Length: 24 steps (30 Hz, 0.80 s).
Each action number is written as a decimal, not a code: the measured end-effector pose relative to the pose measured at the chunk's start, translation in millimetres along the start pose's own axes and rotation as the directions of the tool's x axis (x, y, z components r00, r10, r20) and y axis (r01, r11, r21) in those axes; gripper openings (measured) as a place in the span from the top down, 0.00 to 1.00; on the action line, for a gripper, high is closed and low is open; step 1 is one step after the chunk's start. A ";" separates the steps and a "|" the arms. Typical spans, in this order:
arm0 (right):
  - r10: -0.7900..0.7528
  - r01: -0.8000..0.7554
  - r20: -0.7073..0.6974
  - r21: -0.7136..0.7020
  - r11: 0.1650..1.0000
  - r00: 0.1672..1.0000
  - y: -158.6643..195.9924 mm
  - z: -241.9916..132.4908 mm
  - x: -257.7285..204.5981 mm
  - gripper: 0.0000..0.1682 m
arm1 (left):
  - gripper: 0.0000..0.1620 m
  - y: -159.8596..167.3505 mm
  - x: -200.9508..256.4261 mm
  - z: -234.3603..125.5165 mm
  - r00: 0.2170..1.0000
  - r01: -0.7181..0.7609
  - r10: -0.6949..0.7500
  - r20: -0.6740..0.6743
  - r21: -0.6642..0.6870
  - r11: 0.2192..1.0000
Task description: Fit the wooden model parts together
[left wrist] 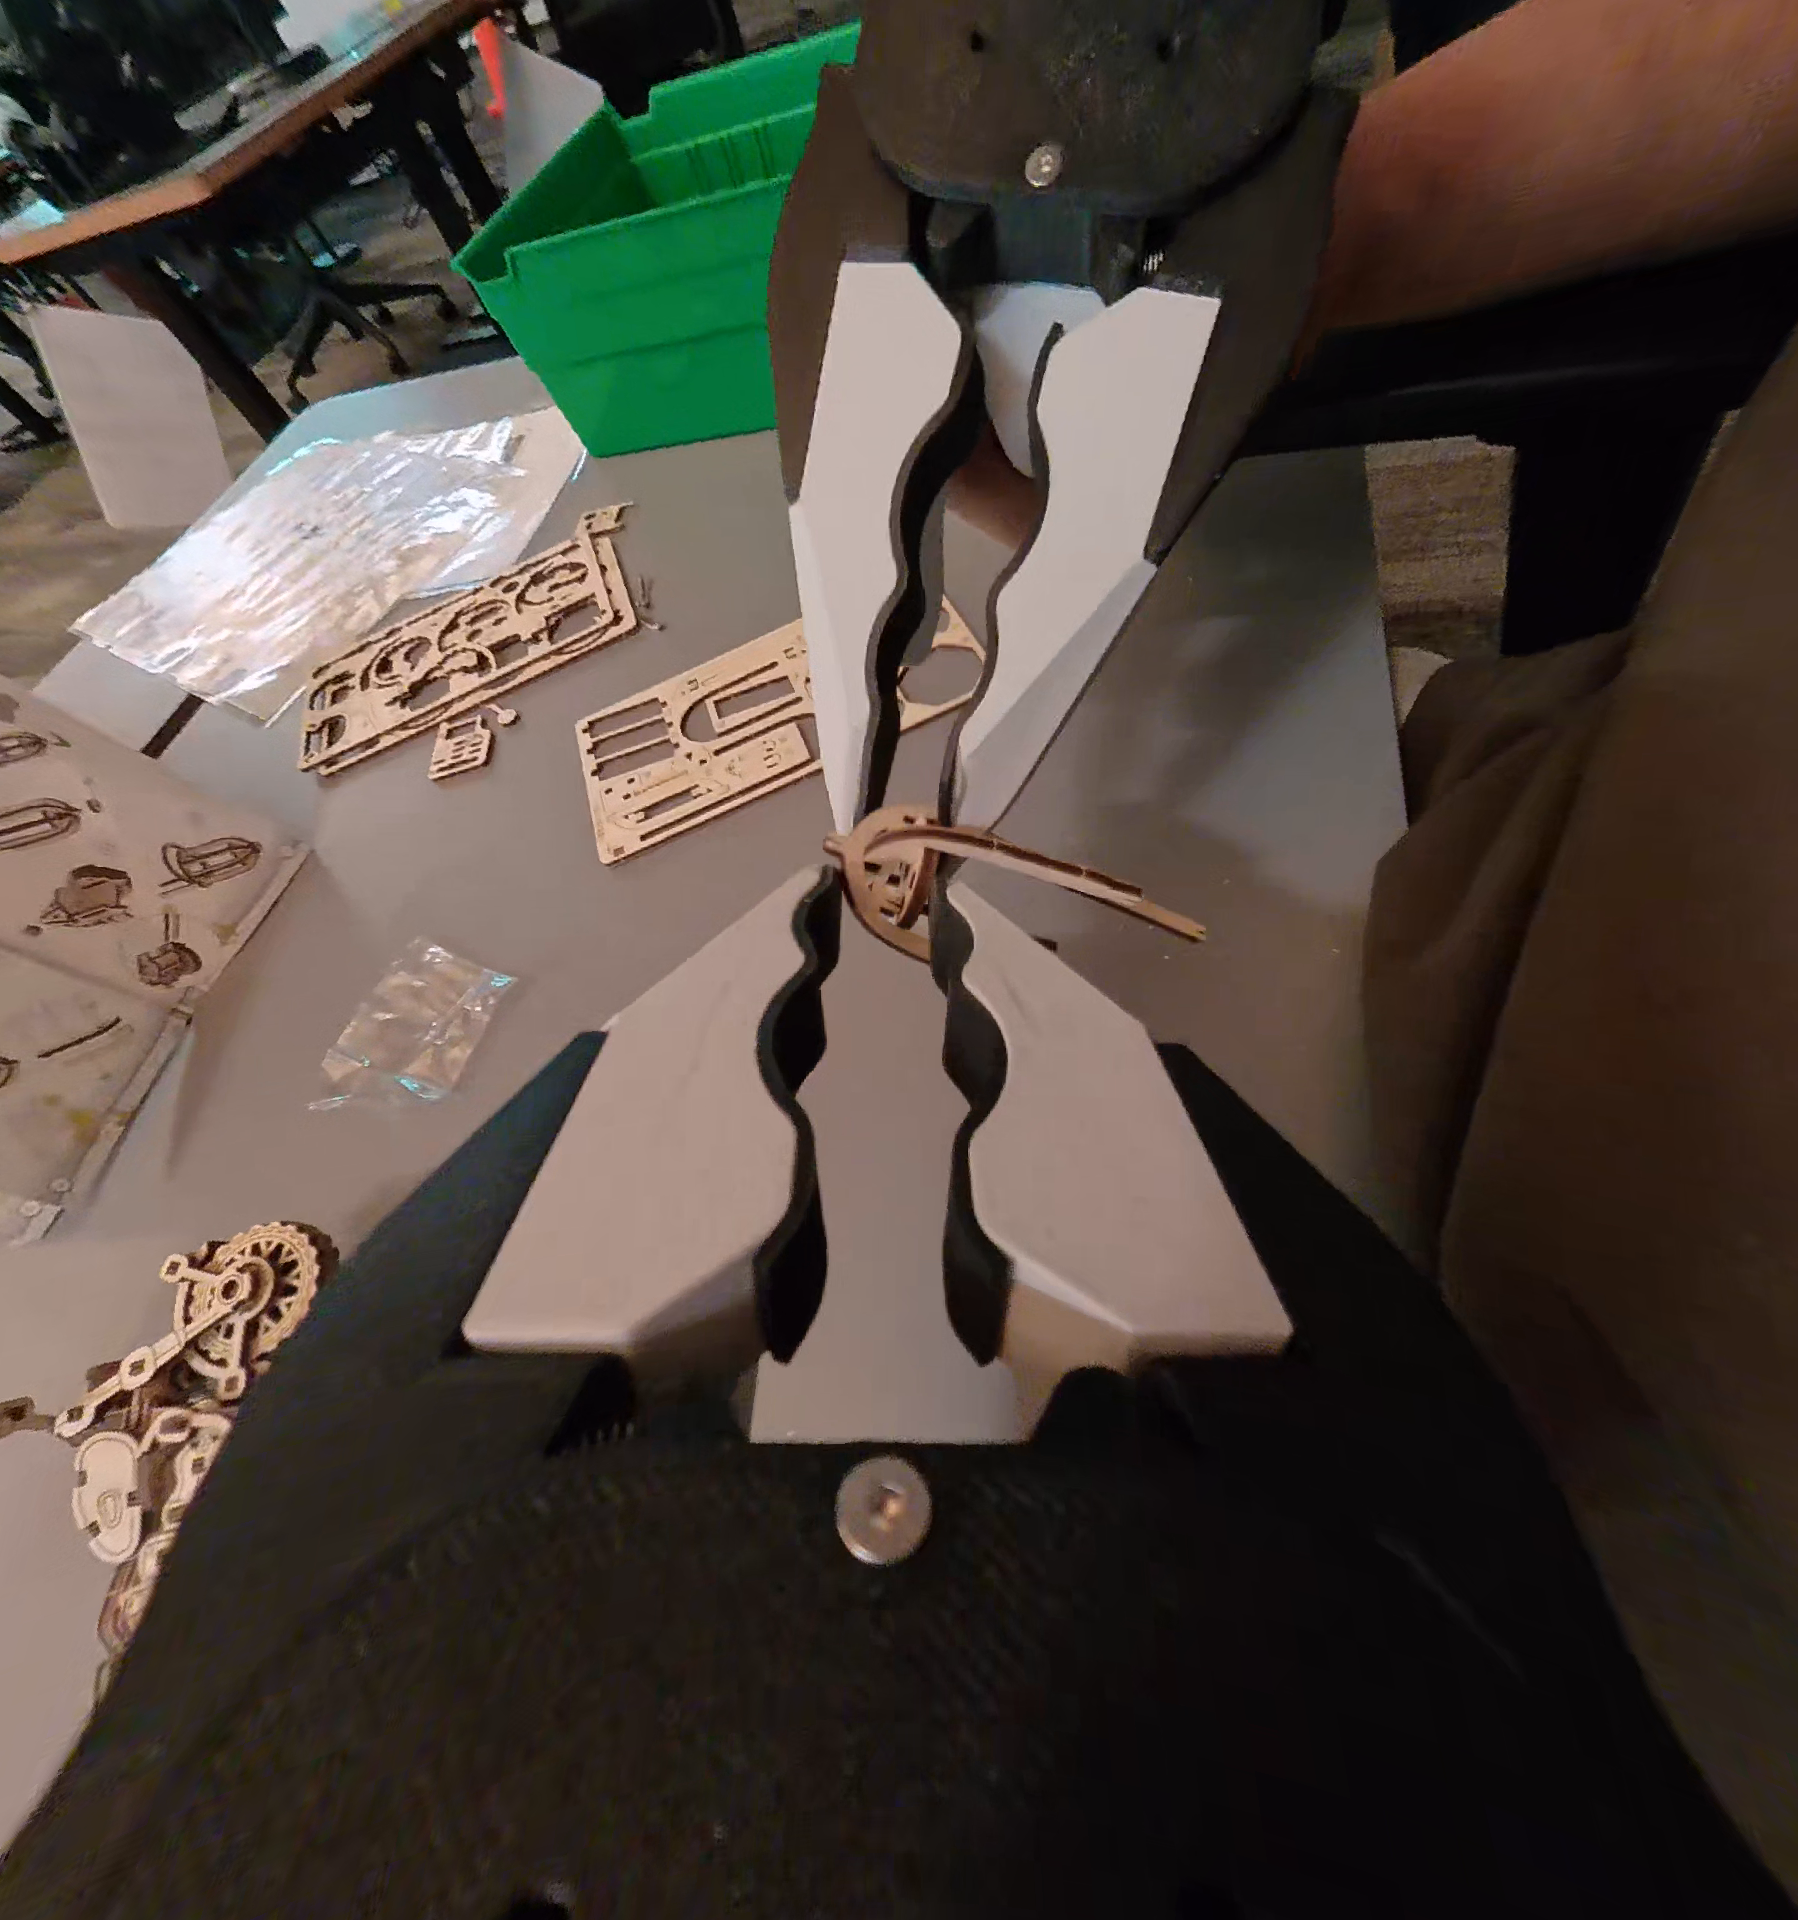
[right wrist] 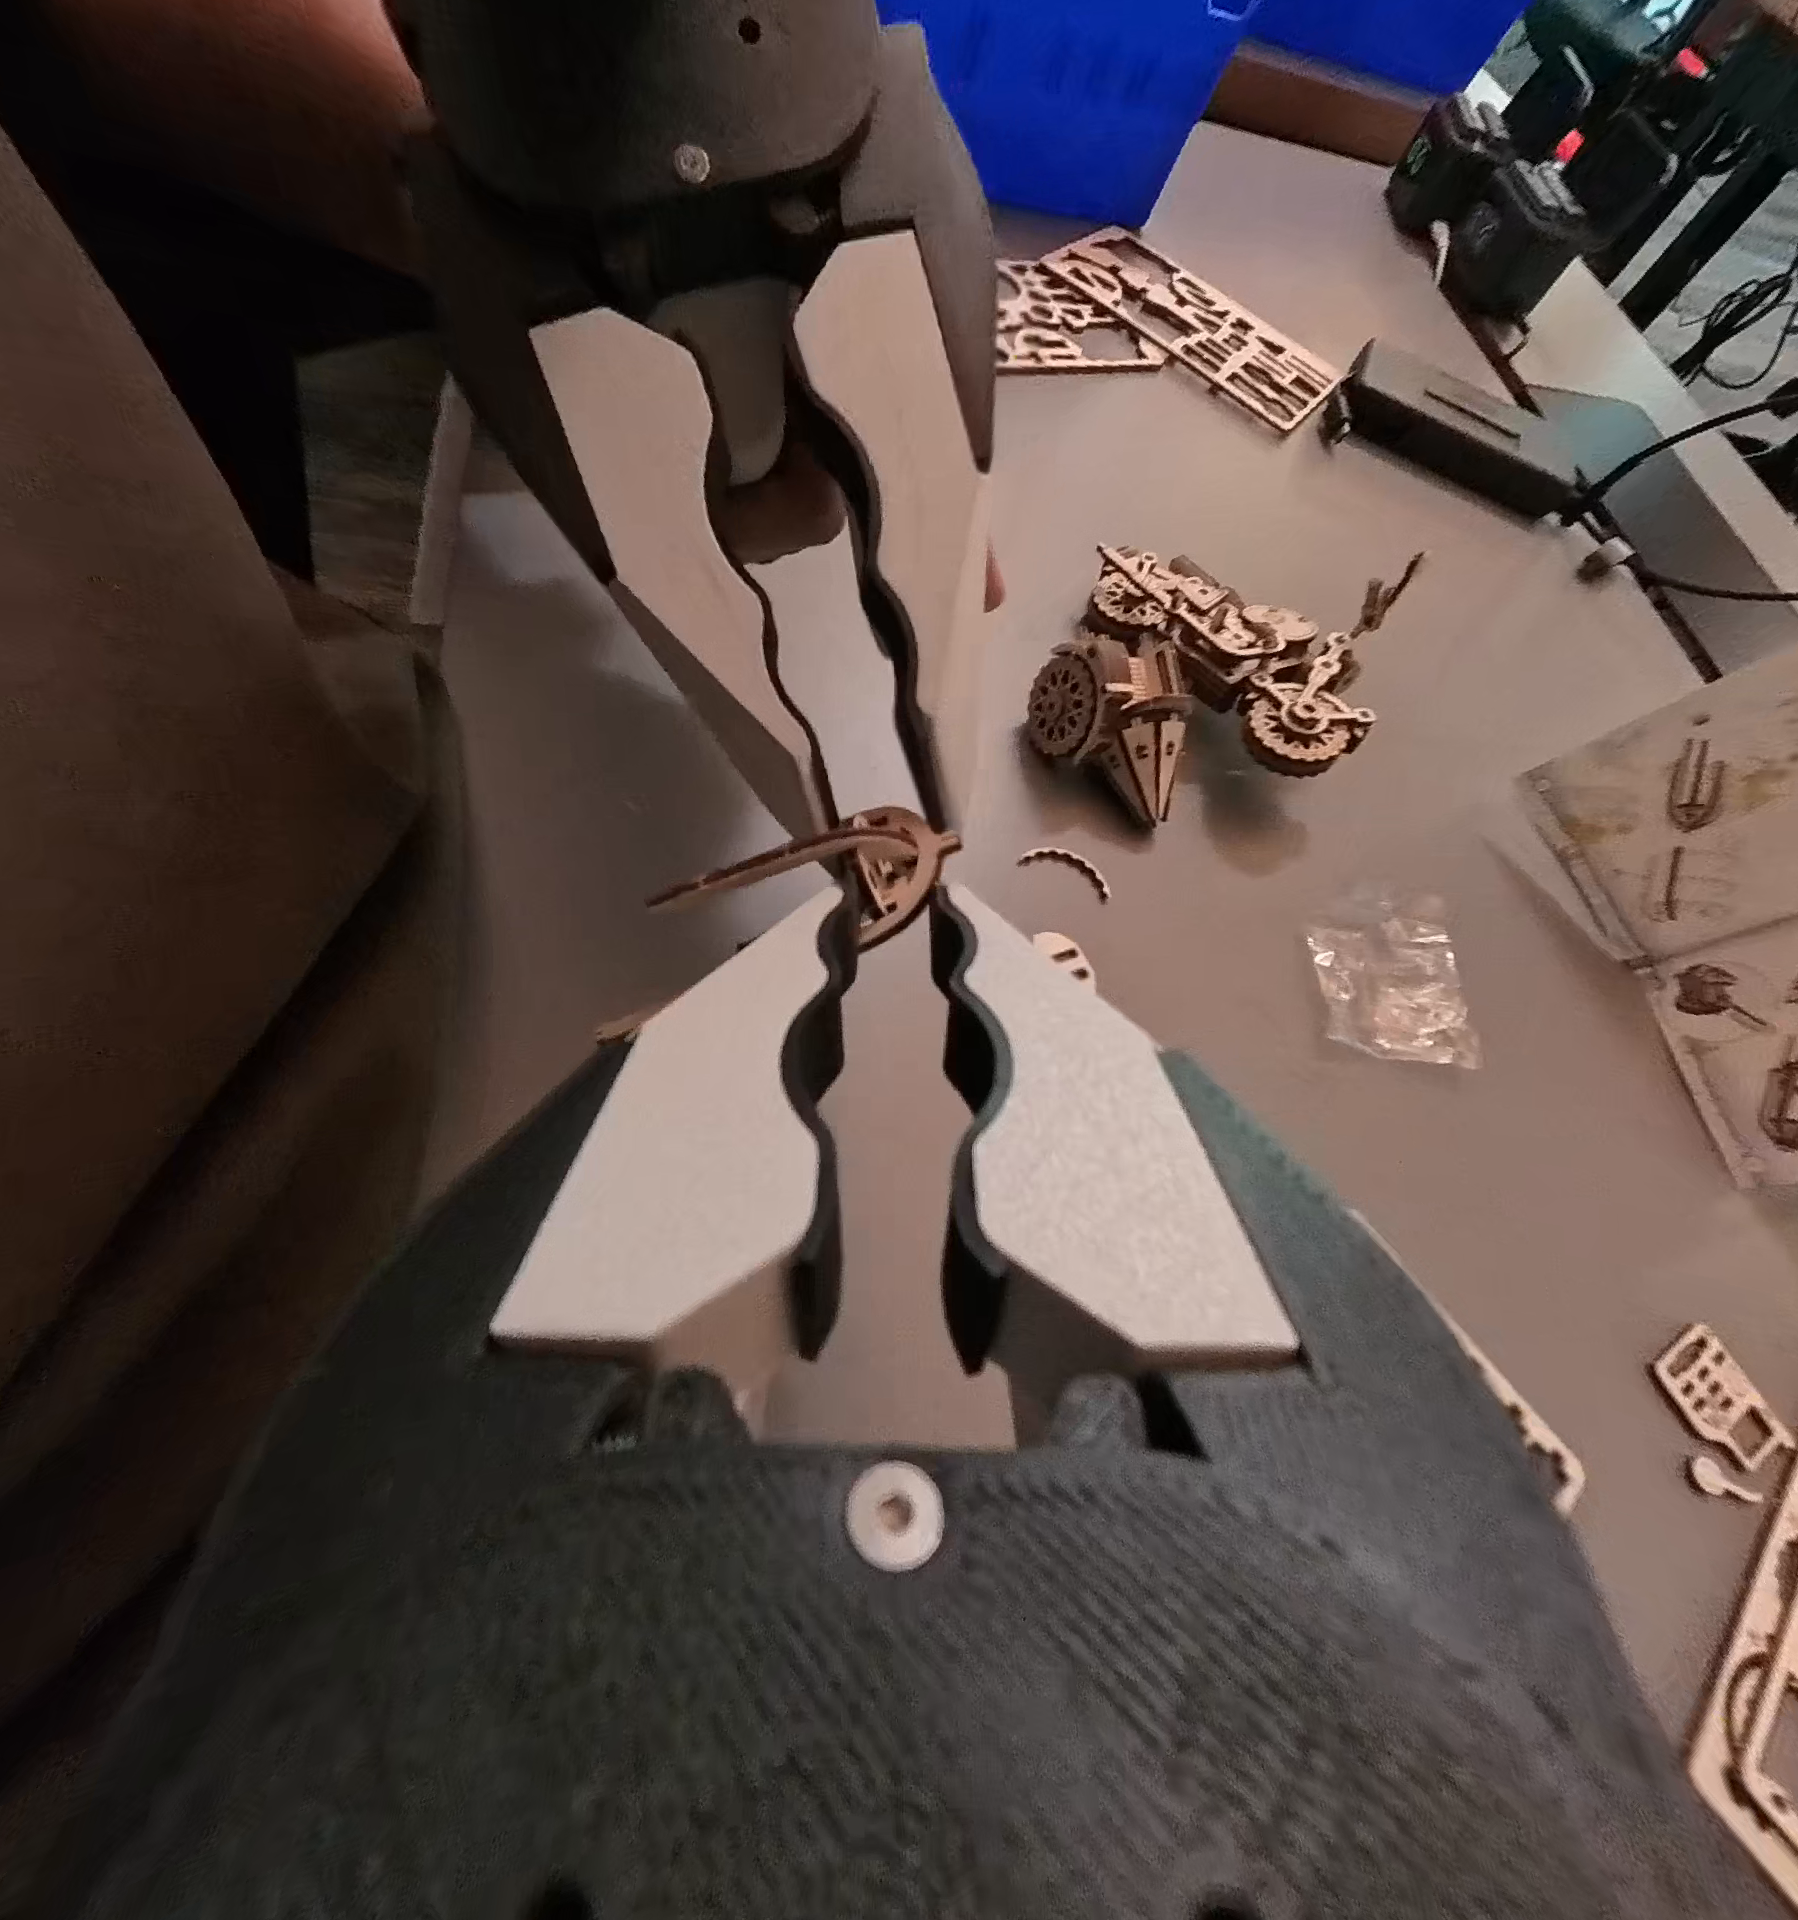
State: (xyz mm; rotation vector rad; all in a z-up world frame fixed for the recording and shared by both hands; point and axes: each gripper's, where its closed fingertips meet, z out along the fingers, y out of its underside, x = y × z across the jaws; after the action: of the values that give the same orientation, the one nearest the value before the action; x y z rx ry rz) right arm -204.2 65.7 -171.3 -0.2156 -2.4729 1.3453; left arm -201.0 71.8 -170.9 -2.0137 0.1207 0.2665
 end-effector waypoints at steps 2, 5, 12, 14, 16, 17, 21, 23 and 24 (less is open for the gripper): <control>0.005 -0.005 0.011 -0.005 1.000 1.000 2.6 0.9 -1.0 0.93 | 0.90 2.4 1.1 1.4 1.000 -0.011 0.011 -0.003 -0.015 1.000; -0.012 0.012 0.012 -0.014 1.000 1.000 4.6 1.0 -3.1 0.93 | 0.91 4.0 3.2 2.6 1.000 -0.012 0.012 -0.015 -0.021 1.000; -0.021 0.022 0.043 -0.034 0.999 0.999 10.2 1.4 -10.1 0.93 | 0.92 7.8 10.4 4.4 0.998 -0.042 0.041 -0.037 -0.040 0.998; -0.042 0.044 0.040 -0.034 0.998 0.998 10.2 0.9 -10.6 0.93 | 0.92 7.6 11.3 4.8 0.998 -0.042 0.040 -0.041 -0.041 0.998; -0.058 0.059 0.027 -0.036 0.998 0.998 9.7 1.2 -8.7 0.93 | 0.92 7.4 9.6 5.2 0.999 -0.032 0.031 -0.036 -0.039 0.999; -0.080 0.080 0.013 -0.041 0.996 0.997 9.7 1.6 -7.8 0.92 | 0.92 8.1 9.3 5.4 0.999 -0.029 0.028 -0.039 -0.045 0.999; -0.224 0.219 -0.034 -0.117 0.969 0.974 14.2 4.2 -8.5 0.92 | 0.92 13.0 11.1 7.9 0.999 -0.024 0.021 -0.045 -0.069 0.997; -0.250 0.242 -0.041 -0.150 0.959 0.967 17.4 5.6 -8.8 0.92 | 0.92 15.9 11.9 9.5 0.999 -0.039 0.036 -0.041 -0.086 0.996; -0.249 0.241 -0.039 -0.157 0.958 0.968 18.5 5.8 -9.2 0.92 | 0.92 16.7 12.2 10.2 0.998 -0.044 0.041 -0.038 -0.090 0.995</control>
State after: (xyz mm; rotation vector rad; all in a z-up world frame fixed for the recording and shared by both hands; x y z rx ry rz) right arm -197.9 68.6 -191.6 0.0190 -2.4585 1.0373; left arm -193.9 73.9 -192.8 -2.1089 0.1774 0.2672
